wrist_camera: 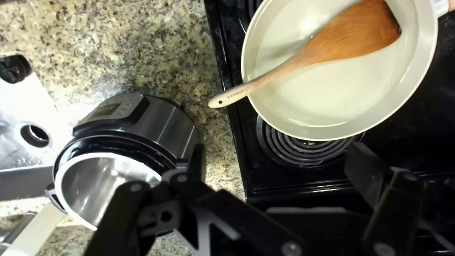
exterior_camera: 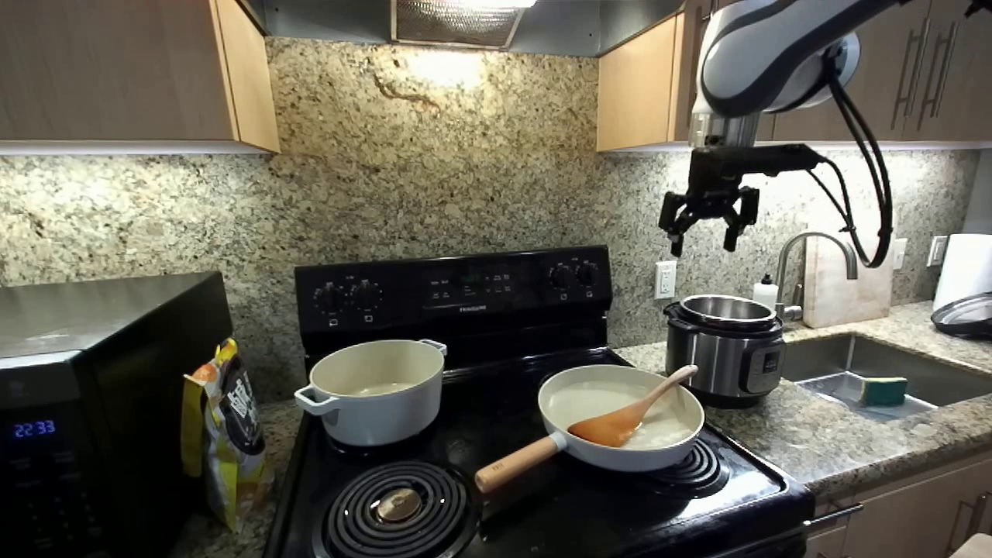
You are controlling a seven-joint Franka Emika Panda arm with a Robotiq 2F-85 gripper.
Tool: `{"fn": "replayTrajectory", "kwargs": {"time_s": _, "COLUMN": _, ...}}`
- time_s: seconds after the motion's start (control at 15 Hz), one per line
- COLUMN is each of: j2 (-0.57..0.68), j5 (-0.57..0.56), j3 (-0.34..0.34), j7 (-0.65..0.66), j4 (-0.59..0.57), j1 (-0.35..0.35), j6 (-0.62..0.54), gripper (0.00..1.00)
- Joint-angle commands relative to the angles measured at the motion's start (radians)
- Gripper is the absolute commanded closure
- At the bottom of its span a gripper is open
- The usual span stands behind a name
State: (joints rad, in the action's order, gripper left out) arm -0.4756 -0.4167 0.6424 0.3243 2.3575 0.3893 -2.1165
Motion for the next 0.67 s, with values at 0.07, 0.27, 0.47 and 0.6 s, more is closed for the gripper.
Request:
{"fn": "replayTrajectory", "kwargs": {"time_s": 0.07, "j2": -0.004, "j5": 0.057, "j3": 0.069, "j7": -0.28, "j4": -0.095, "j1": 0.08, "j6": 0.118, "gripper": 0.0}}
{"fn": "replayTrajectory", "kwargs": {"time_s": 0.27, "j2": -0.011, "j5": 0.062, "j3": 0.098, "j7": -0.4, "j4": -0.082, "j1": 0.137, "j6": 0.126, "gripper": 0.0}}
{"fn": "replayTrajectory", "kwargs": {"time_s": 0.47, "j2": 0.051, "j5": 0.216, "j3": -0.104, "j7": -0.598, "j4": -0.036, "j1": -0.08, "j6": 0.083, "gripper": 0.0}}
{"fn": "replayTrajectory", "kwargs": {"time_s": 0.6, "j2": 0.046, "j5": 0.259, "j3": -0.202, "j7": -0.606, "j4": 0.002, "j1": -0.175, "j6": 0.051, "gripper": 0.0}}
